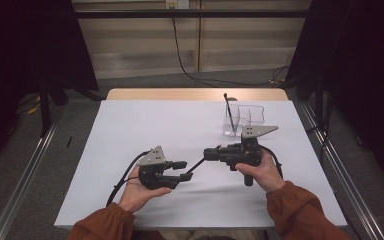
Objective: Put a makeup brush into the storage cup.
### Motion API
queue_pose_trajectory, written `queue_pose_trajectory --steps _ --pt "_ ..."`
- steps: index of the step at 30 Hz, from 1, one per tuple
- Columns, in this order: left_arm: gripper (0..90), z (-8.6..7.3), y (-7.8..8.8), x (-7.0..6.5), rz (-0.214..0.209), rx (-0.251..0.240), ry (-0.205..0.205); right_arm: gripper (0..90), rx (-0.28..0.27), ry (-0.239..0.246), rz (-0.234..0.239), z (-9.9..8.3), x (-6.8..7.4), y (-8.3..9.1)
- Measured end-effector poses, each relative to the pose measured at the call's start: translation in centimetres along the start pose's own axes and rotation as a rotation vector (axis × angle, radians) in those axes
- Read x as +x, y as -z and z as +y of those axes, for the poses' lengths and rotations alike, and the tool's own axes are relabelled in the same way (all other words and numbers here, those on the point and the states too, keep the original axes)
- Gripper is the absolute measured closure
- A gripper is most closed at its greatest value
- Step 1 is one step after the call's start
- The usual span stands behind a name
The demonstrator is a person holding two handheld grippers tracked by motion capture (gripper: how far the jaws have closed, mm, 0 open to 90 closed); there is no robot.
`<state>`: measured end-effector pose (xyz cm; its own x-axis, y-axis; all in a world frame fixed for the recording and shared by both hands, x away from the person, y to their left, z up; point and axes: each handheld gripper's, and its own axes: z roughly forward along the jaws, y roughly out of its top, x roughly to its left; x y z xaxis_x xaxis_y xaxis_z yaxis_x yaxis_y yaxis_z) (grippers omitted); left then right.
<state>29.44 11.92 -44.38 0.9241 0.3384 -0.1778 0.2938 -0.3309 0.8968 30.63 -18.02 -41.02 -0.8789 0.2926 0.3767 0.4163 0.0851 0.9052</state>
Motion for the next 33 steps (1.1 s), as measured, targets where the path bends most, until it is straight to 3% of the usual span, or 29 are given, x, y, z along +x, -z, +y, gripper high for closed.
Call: queue_pose_trajectory --steps 5,9,14,17,19,21,23,26,29,31,33 --pt "32.8 0.1 0.4 0.0 0.061 0.004 0.013 83.5 0.002 0.004 -0.007 0.1 0.0 0.2" --pt "20.2 0.3 0.9 0.1 0.087 -0.024 0.03 83.4 0.0 0.011 -0.022 0.2 0.0 0.5" --pt "9.3 0.4 1.4 0.1 0.095 -0.049 0.029 83.5 -0.008 0.019 -0.044 0.3 -0.1 0.9" --pt "4.6 0.5 1.7 0.2 0.088 -0.051 0.056 83.5 -0.005 0.021 -0.053 0.4 -0.2 1.1" --pt "3.5 0.5 2.0 0.1 0.097 -0.053 0.033 83.4 -0.006 0.019 -0.055 0.4 -0.2 1.1" --pt "3.6 0.5 2.4 0.1 0.072 -0.07 0.03 83.5 -0.006 0.019 -0.058 0.5 -0.2 1.2" --pt "3.6 0.5 2.9 0.1 0.077 -0.099 0.045 83.4 -0.005 0.023 -0.061 0.5 -0.2 1.3" --pt "3.7 0.4 3.5 0.2 0.115 -0.114 0.034 83.5 -0.001 0.023 -0.07 0.5 -0.2 1.5" --pt "3.8 -0.2 4.3 0.4 0.2 -0.14 0.022 83.4 0.004 0.024 -0.081 0.5 -0.2 1.6" --pt "4.3 -0.5 4.9 0.7 0.204 -0.164 0.073 83.4 0.004 0.029 -0.086 0.6 -0.2 1.8" --pt "4.3 -0.7 5.4 0.8 0.234 -0.166 0.061 83.4 0.001 0.029 -0.095 0.6 -0.2 1.9"
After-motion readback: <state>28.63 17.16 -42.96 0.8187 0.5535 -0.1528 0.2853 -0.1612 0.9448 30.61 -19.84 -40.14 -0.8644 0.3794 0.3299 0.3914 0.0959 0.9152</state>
